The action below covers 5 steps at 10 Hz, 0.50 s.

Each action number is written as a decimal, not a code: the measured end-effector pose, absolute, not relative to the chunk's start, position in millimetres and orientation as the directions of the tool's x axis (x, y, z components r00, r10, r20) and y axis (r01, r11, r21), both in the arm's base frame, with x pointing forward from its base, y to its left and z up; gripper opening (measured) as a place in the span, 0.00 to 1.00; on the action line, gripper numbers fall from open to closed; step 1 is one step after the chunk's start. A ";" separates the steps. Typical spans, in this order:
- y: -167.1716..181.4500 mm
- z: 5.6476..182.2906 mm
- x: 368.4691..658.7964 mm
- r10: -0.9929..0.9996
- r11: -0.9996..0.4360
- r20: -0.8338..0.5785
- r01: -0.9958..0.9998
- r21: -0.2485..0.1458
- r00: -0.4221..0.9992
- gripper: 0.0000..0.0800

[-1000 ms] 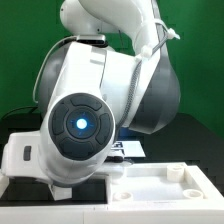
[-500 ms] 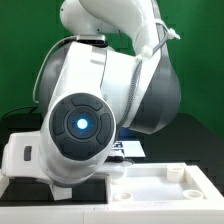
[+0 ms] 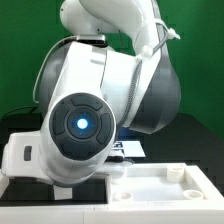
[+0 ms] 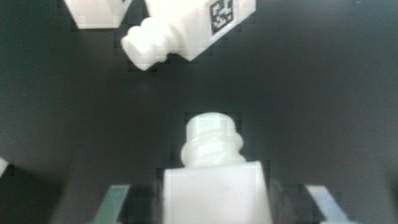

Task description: Assemble one leg

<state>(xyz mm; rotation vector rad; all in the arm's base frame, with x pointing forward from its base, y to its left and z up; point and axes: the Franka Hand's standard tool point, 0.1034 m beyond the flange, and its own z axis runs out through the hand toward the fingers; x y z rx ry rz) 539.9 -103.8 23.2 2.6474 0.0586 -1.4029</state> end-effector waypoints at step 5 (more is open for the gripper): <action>-64.1 122.8 551.5 -0.093 -0.985 -0.732 0.044 0.165 0.675 0.35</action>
Offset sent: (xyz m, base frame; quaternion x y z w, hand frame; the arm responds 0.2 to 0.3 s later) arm -0.0225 0.0403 0.0986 0.0514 -0.0068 0.0972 0.9939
